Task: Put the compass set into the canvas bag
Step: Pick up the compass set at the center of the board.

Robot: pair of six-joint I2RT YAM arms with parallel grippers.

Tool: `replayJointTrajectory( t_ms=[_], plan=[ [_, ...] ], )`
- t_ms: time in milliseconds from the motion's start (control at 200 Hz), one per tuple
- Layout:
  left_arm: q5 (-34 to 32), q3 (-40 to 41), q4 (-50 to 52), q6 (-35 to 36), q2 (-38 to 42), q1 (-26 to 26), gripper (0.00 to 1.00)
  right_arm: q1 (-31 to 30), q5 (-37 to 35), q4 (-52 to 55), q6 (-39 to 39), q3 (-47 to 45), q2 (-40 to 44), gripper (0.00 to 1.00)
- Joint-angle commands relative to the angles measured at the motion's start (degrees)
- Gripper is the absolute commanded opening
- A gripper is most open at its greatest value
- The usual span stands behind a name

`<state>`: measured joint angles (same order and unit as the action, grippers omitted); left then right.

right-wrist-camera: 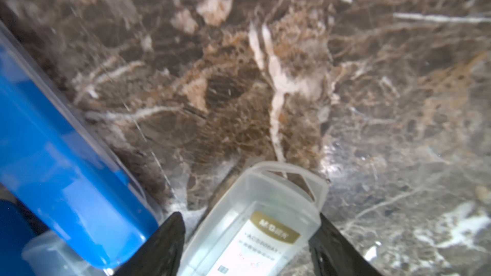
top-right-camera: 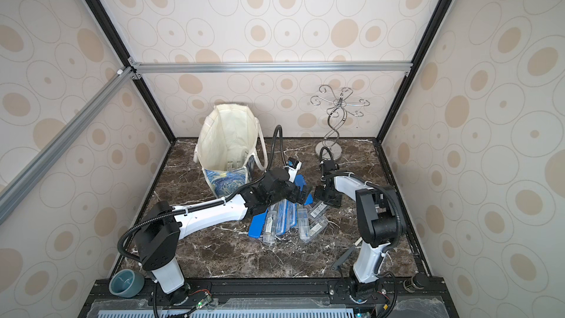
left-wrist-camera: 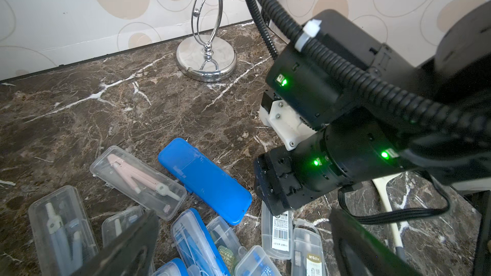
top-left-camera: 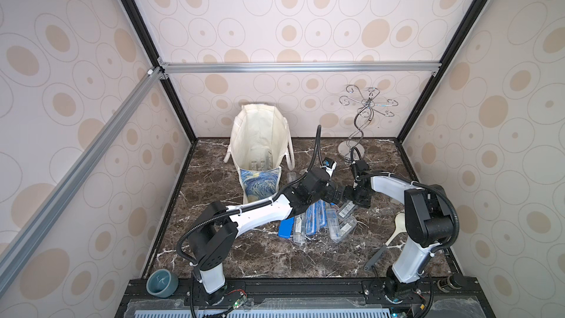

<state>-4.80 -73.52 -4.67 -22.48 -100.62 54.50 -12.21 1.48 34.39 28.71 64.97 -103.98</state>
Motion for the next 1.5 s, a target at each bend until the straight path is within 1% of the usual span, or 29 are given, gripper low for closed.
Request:
replayJointTrajectory(
  t_ms=[0, 135, 205, 235, 305, 440, 535, 660, 795, 1015, 1115, 1326, 1496],
  plan=[
    [-1.1, -0.1, -0.5, -0.6, 0.2, 0.3, 1.0, -0.3, 0.5, 0.8, 0.5, 2.2, -2.7, 0.72],
    [-1.3, 0.0, -0.5, -0.8, 0.0, 0.2, 1.0, -0.3, 0.4, 1.6, 0.0, 4.7, -5.2, 0.66],
    [-1.3, -0.2, -0.3, -0.9, -0.2, 0.3, 1.0, -0.3, 0.8, 1.7, 0.0, 5.7, -6.1, 0.64],
    [-1.3, -0.3, -0.3, -0.9, -0.3, 0.3, 1.0, -0.3, 0.9, 1.6, 0.0, 6.1, -6.6, 0.62],
    [-1.4, -0.3, -0.2, -1.1, -0.3, 0.2, 1.0, -0.3, 1.2, 1.5, 0.1, 6.9, -7.4, 0.61],
    [-1.3, -0.3, -0.2, -1.1, -0.5, 0.2, 1.0, -0.3, 1.3, 1.6, -0.1, 8.5, -8.5, 0.54],
    [-1.4, -0.2, 0.0, -1.2, -0.7, 0.1, 1.0, -0.3, 1.6, 1.7, -0.8, 9.3, -8.6, 0.55],
    [-1.4, 0.1, 0.3, -1.7, -0.7, -0.2, 1.0, -0.3, 1.9, 2.7, -2.5, 8.6, -6.8, 0.67],
    [-0.9, 1.3, -0.5, -3.1, -0.6, -0.9, 1.0, -0.4, 1.9, 3.8, -2.9, 5.8, -4.0, 0.73],
    [0.7, 2.5, -1.9, -3.9, -0.5, -1.8, 1.0, -2.3, -0.5, 4.5, -2.6, -0.5, 1.3, 0.72],
    [1.0, 2.7, -2.1, -3.9, -0.6, -2.0, 1.0, -2.8, -0.5, 4.6, -2.6, -2.0, 2.5, 0.71],
    [1.6, 2.8, -2.5, -4.0, -0.8, -2.0, 1.0, -3.4, 0.2, 4.2, -1.8, -1.5, 1.6, 0.68],
    [1.6, 2.8, -2.5, -4.0, -0.7, -2.1, 1.0, -3.4, 1.1, 3.8, -0.8, 0.3, -0.8, 0.61]
  ],
)
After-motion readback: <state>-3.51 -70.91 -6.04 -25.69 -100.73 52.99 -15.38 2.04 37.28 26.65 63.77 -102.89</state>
